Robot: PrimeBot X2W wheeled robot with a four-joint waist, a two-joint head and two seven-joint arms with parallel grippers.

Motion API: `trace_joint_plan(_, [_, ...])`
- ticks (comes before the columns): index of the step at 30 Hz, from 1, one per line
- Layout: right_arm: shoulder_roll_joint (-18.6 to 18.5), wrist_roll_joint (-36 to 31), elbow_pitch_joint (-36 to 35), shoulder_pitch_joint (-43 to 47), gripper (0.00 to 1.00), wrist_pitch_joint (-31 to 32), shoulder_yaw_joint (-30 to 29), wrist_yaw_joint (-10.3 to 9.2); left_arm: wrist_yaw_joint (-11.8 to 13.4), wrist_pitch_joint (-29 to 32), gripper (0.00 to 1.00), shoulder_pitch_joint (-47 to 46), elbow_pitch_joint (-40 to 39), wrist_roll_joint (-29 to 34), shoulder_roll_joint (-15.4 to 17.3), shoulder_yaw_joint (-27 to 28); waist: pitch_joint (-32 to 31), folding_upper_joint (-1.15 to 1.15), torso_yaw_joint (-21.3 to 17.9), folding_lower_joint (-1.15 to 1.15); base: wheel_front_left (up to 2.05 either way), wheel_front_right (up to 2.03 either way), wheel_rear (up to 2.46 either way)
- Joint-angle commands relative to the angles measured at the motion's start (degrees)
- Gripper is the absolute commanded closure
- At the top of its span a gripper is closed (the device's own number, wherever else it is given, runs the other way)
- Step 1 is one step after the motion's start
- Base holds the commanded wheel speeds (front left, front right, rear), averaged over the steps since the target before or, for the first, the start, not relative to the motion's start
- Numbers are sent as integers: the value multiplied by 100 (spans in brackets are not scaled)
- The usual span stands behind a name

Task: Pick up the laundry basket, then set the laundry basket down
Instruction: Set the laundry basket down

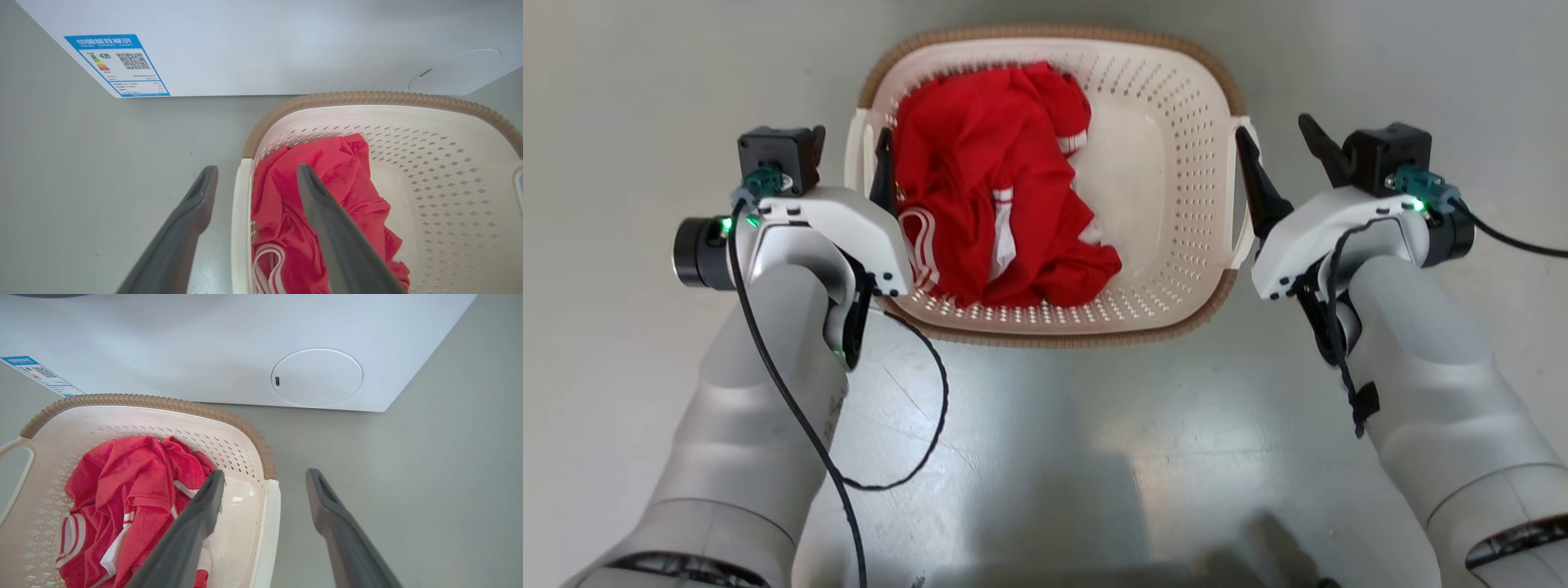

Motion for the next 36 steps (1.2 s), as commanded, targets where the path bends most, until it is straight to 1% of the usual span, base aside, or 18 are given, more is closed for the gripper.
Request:
trace_joint_plan(1, [106, -118, -126, 338, 0, -22, -1, 35, -47, -32, 0, 252, -127, 41, 110, 143, -228, 0, 43, 0, 0, 0, 0])
trace_joint_plan(8, [106, -381, -327, 716, 0, -22, -325, 35, -56, -32, 0, 702, -437, 73, 34, 333, -952, 0, 141, 0, 0, 0, 0])
trace_joint_plan(12, [106, -498, -440, 1001, 0, -22, -501, 35, -118, -32, 0, 1060, -643, 90, -1, 441, -1421, 0, 203, 0, 0, 0, 0])
trace_joint_plan(16, [106, -558, -579, 1268, 0, -22, -605, 35, -150, -32, 0, 1414, -832, 119, -21, 565, -1864, 0, 232, 0, 0, 0, 0])
trace_joint_plan(17, [106, -615, -657, 1391, 0, -22, -635, 35, -126, -32, 0, 1577, -958, 161, -26, 636, -2071, 0, 236, 0, 0, 0, 0])
trace_joint_plan(21, [106, -645, -804, 1651, 0, -22, -639, 35, -108, -32, 0, 1891, -1203, 237, -33, 776, -2482, 0, 272, 0, 0, 0, 0])
trace_joint_plan(30, [106, -738, -1295, 2232, 0, -22, -747, 35, -182, -32, 0, 2526, -1656, 216, -42, 1033, -3293, 0, 342, 0, 0, 0, 0])
trace_joint_plan(36, [105, -762, -1607, 2563, 0, -22, -834, 35, -221, -32, 0, 2920, -1915, 181, -43, 1150, -3649, 0, 331, 0, 0, 0, 0])
